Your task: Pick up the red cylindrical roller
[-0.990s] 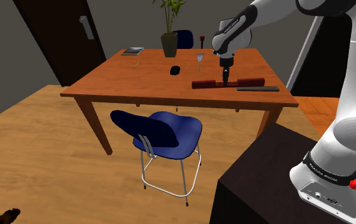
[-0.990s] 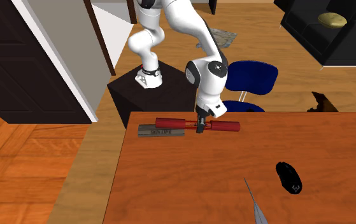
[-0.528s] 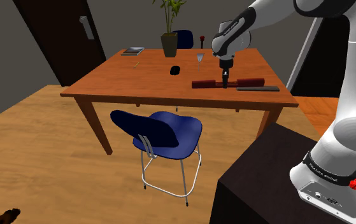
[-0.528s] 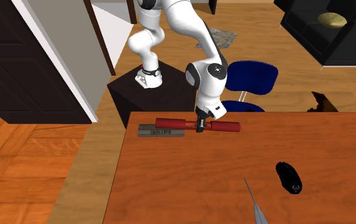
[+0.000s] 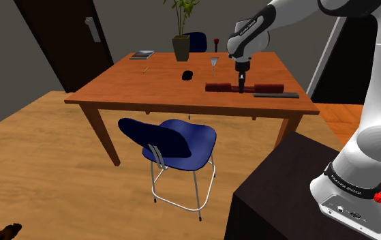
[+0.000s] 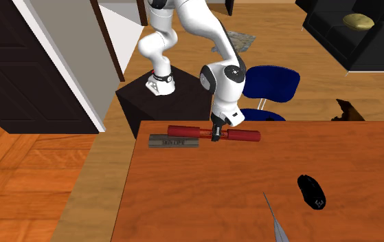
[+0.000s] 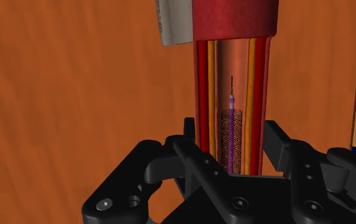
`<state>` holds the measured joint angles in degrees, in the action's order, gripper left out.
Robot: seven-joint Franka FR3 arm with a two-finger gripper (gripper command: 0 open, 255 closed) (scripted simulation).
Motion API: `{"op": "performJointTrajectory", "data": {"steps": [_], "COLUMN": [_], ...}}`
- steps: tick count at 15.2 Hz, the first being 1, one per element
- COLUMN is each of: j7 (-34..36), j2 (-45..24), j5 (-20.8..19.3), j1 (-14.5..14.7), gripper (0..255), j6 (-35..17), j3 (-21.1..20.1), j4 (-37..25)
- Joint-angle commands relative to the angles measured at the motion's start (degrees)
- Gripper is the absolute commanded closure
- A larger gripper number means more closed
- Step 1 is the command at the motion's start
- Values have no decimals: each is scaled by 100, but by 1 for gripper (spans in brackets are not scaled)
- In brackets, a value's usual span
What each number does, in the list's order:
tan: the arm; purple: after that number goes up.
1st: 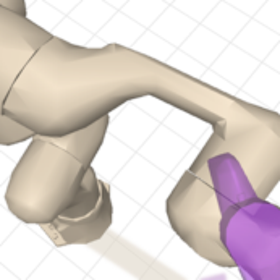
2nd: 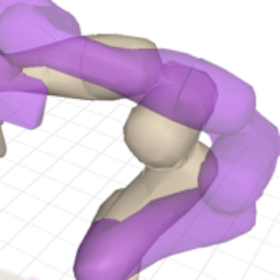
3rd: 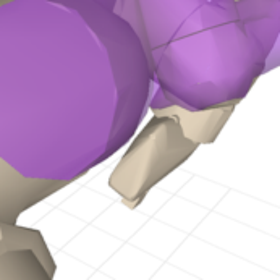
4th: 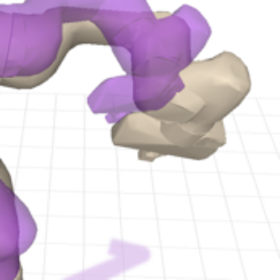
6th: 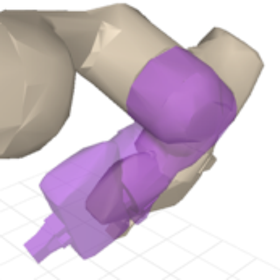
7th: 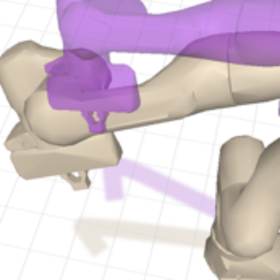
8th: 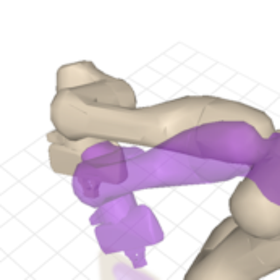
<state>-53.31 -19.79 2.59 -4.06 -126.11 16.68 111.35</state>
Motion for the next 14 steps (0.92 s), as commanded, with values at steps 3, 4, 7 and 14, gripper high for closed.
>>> {"op": "performJointTrajectory", "data": {"steps": [3, 4, 7, 14], "j7": [23, 29, 45, 69], "j2": [167, 208, 325, 506], "j5": [-55, -68, -107, -166], "j1": [18, 22, 35, 53], "gripper": [255, 255, 255, 255], "j6": [258, 323, 521, 869], "j3": [25, 30, 45, 65], "j4": [-100, -126, -212, -385]}}
